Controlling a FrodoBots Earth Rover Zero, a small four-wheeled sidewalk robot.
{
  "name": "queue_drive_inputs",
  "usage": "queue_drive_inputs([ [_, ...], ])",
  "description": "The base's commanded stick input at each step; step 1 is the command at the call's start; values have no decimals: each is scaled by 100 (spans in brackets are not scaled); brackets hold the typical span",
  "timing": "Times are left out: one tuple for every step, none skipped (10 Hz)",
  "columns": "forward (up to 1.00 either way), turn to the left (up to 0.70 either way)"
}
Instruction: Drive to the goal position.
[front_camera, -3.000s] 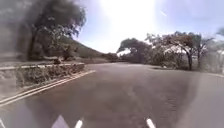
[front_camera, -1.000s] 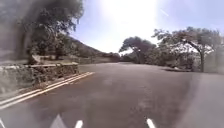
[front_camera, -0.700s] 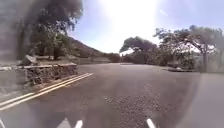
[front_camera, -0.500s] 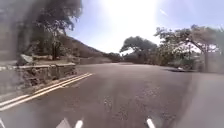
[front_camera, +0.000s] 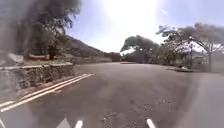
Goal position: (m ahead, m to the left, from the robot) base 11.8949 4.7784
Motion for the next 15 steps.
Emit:
queue_drive_inputs([
  [85, 0],
  [85, 0],
  [85, 0],
  [85, 0],
  [85, 0],
  [85, 0],
  [85, 0],
  [85, 0],
  [85, 0],
  [85, 0],
  [85, 0],
  [85, 0],
  [85, 0],
  [85, 0],
  [85, 0],
])
